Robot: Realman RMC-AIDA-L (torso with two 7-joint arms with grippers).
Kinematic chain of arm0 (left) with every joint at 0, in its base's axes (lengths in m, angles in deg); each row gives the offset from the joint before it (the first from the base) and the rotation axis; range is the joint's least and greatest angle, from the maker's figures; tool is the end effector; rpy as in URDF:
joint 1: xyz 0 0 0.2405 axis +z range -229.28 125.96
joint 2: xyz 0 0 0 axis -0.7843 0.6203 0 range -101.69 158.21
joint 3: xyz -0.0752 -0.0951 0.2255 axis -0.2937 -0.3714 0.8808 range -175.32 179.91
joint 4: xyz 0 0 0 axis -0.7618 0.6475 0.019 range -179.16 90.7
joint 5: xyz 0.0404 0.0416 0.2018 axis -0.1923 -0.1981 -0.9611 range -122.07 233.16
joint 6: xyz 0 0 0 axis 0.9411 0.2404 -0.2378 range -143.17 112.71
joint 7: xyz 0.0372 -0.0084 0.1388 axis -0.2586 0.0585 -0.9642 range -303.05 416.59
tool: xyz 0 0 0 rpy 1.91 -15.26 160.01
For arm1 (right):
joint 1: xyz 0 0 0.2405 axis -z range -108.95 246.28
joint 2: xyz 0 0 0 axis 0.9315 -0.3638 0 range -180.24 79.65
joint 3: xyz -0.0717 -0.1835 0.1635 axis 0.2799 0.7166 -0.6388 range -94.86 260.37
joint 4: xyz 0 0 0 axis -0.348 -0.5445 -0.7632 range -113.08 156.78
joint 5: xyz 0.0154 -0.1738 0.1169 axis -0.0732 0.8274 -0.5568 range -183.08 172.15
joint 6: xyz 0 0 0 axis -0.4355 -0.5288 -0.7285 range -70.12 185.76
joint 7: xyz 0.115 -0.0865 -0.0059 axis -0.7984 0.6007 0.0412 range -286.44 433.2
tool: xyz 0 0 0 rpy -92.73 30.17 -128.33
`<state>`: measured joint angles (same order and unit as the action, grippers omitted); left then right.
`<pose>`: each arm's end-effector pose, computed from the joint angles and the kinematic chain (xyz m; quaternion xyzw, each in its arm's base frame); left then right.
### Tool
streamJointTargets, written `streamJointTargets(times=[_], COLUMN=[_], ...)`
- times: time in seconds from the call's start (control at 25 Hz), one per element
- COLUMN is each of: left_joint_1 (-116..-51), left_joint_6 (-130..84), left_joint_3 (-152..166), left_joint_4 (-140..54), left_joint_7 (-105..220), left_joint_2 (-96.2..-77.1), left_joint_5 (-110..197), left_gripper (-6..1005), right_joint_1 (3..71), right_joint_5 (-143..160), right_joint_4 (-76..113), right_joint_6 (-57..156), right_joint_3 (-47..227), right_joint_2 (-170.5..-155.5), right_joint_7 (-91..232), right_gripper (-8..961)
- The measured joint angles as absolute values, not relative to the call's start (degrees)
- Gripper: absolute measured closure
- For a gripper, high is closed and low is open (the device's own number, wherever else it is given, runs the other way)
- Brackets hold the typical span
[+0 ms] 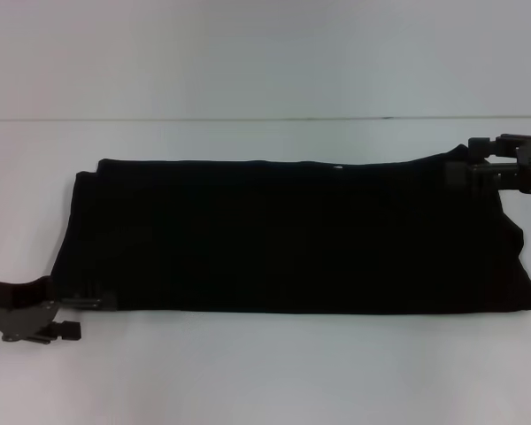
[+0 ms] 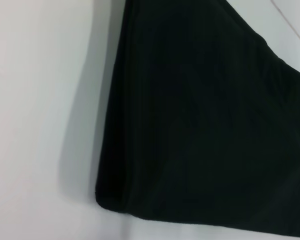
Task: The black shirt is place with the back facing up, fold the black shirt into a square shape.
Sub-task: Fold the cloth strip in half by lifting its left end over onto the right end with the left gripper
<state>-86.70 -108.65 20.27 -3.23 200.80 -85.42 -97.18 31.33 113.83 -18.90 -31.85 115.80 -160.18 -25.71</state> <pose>-0.3309 0.3220 0.0555 -0.6682 -0.7312 -0.0977 0.0963 0.2540 0.3841 0.0855 -0.9128 0.3001 0.2166 0.1727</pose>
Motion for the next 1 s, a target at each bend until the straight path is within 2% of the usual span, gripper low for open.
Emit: streamJointTargets(times=[1.0], left_joint_1=[-89.11], left_joint_6=[-99.89], left_joint_3=[20.23], left_joint_4=[-7.36], left_joint_7=[203.80], left_joint_2=[-84.07], left_joint_5=[-99.89], left_gripper=[120], right_joint_1=[31.92], right_joint_5=[113.51], right_joint_4=[-18.93], right_joint_6=[-32.36], right_joint_3=[111.97], right_joint_2=[-160.35], right_joint_7=[-24.96], right_gripper=[36])
